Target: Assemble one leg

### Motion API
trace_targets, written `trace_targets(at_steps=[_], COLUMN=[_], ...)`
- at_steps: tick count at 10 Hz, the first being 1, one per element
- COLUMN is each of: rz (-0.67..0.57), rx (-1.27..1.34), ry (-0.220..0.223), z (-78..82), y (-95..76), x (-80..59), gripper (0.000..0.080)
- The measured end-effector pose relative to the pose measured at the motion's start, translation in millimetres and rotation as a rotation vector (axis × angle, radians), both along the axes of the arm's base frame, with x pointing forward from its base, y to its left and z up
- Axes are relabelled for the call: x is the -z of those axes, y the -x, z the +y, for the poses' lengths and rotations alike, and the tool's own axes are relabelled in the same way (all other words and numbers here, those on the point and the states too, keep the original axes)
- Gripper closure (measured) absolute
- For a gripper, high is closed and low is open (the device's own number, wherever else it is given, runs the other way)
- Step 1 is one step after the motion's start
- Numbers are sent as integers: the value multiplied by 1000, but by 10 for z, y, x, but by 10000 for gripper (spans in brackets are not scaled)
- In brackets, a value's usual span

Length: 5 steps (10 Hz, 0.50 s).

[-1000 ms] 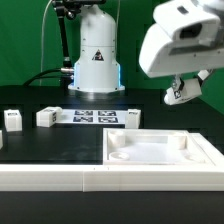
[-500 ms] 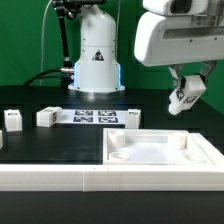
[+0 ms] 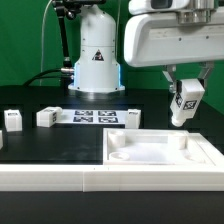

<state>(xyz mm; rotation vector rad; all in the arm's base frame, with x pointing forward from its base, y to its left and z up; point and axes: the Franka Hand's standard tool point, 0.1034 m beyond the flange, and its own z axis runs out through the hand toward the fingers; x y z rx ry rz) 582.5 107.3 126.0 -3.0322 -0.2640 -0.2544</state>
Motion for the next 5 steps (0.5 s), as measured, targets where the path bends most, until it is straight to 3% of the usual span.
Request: trace_targets(at_steps=[1,3,5], rz=[-81,-208,-212], rx=[-4,2,-13], ry=[-5,-14,-10], z=[-41,-45,-48], y=[-85,-94,-66], x=[-1,5,81], gripper=[508,508,508])
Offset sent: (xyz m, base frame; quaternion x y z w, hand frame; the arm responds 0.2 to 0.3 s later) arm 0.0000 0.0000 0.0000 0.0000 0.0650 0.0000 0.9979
